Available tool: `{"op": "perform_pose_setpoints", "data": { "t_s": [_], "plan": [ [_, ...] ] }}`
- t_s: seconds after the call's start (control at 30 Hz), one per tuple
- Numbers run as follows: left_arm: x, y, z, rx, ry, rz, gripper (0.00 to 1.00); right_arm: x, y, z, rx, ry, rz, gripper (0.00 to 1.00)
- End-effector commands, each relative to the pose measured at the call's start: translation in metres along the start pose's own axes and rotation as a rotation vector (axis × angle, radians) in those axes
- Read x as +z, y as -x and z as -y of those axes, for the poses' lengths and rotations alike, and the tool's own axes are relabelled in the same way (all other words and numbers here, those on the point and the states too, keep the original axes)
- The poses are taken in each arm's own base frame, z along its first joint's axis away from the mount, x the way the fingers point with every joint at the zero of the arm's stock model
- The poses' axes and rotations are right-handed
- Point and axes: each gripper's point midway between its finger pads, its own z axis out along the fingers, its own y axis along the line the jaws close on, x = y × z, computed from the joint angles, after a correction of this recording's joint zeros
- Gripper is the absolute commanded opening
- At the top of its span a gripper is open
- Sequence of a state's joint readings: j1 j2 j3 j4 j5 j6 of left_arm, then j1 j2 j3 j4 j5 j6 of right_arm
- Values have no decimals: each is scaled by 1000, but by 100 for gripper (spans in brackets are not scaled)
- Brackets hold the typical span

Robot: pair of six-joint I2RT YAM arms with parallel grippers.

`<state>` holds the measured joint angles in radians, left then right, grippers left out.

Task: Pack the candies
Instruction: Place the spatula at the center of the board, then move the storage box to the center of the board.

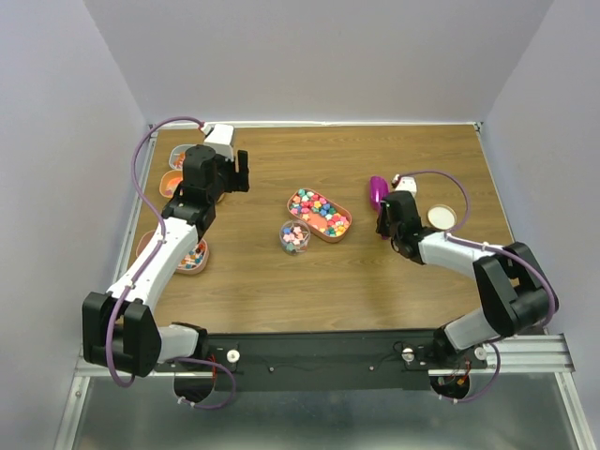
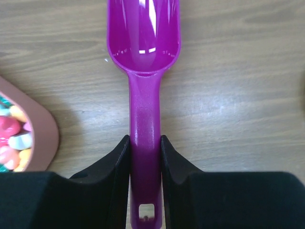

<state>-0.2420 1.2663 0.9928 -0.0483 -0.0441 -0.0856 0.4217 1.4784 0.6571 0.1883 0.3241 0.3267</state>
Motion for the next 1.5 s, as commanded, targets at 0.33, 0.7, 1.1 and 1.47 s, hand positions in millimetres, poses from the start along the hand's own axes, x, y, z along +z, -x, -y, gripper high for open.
{"op": "perform_pose_setpoints", "data": {
  "t_s": [0.33, 0.7, 1.1, 1.47],
  "plan": [
    [35, -53, 56, 31, -271, -203, 77, 8, -33, 8, 99, -9, -170, 73],
    [75, -125, 124, 190, -373, -532, 68, -54, 38, -14, 2, 190, -13, 93],
    [109, -149, 119, 246, -326, -605, 54, -74, 53, -16, 0, 229, 57, 97],
    [129, -155, 124, 269, -346, -617, 41, -69, 48, -20, -5, 248, 39, 97]
  ]
}}
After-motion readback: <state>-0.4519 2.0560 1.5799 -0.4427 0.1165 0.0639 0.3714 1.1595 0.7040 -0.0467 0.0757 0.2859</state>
